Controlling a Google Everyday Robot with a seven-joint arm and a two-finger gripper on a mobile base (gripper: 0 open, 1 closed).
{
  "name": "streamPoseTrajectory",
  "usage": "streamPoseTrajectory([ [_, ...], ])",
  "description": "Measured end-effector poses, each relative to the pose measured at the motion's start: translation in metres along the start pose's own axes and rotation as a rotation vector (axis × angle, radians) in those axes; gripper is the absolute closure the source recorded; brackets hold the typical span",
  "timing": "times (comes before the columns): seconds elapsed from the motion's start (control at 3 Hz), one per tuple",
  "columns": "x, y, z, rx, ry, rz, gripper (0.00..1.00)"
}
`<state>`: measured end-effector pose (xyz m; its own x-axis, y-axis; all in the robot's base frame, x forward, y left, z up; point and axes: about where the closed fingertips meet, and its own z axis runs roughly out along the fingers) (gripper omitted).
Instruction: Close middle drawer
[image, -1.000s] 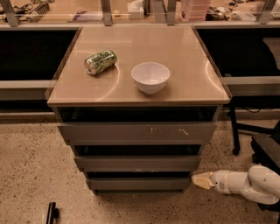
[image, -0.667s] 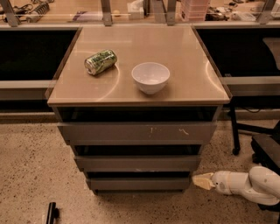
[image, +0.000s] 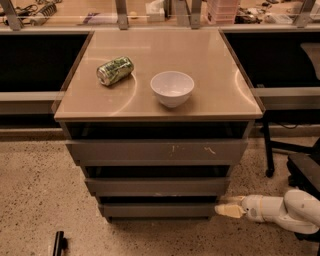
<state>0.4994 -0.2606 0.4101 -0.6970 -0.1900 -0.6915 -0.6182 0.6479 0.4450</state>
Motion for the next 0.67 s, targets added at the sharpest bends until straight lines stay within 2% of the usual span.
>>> streamPoseTrajectory([
  [0.33, 0.0, 0.0, 0.0001, 0.0, 0.0, 0.0, 0.0],
  [0.67, 0.0, 0.0, 0.0001, 0.0, 0.0, 0.0, 0.0],
])
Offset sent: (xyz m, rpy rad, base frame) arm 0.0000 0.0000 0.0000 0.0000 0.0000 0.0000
